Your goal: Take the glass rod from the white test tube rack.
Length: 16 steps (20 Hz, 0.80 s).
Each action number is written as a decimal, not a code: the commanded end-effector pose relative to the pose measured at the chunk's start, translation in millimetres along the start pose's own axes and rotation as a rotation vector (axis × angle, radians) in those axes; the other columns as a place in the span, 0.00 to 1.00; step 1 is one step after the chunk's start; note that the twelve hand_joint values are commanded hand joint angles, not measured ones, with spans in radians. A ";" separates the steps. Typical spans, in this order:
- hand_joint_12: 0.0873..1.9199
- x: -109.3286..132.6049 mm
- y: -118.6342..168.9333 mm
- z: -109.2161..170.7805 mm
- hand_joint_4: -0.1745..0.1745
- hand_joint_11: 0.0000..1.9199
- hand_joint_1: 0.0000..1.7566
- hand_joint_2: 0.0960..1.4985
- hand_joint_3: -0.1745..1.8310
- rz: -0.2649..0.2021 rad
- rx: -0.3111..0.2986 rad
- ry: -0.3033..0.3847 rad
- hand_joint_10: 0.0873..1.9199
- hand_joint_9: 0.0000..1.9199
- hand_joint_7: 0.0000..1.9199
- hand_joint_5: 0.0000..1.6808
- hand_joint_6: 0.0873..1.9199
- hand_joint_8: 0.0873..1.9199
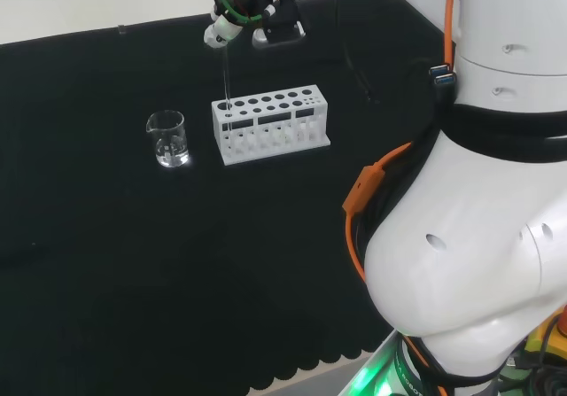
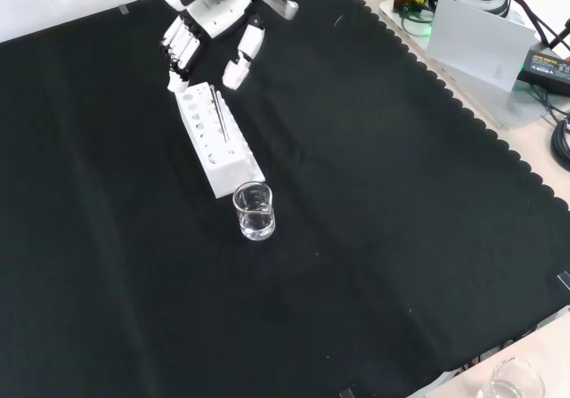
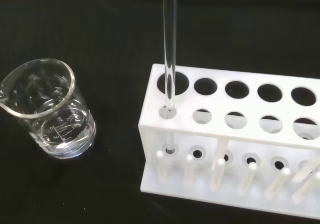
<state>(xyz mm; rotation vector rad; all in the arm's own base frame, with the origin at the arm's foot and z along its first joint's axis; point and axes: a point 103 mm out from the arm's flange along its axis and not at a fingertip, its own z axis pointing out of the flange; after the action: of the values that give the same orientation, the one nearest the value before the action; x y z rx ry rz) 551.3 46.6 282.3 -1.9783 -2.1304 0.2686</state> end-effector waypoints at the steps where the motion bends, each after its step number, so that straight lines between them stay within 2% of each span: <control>1: 0.70 -4.8 7.7 8.7 0.17 0.13 0.35 0.77 0.00 0.002 0.011 -0.002 0.35 0.22 0.20 0.27 0.01 0.37; 8: 0.70 -11.9 8.8 15.2 0.17 0.13 0.35 0.77 0.00 0.009 0.038 -0.006 0.35 0.23 0.21 0.28 0.02 0.37; 12: 0.70 -13.6 9.5 16.6 0.16 0.14 0.35 0.77 0.00 0.007 0.046 -0.005 0.34 0.28 0.24 0.28 0.03 0.36; 14: 0.70 -12.8 10.2 16.2 0.16 0.15 0.35 0.78 0.00 0.005 0.039 -0.007 0.32 0.31 0.25 0.28 0.06 0.36; 16: 0.69 -12.0 10.9 15.1 0.16 0.16 0.36 0.78 0.00 0.003 0.034 -0.006 0.30 0.33 0.27 0.28 0.12 0.35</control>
<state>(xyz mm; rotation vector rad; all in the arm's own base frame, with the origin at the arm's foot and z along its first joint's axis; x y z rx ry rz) 558.1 35.5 263.6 -1.9647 -2.1065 0.3182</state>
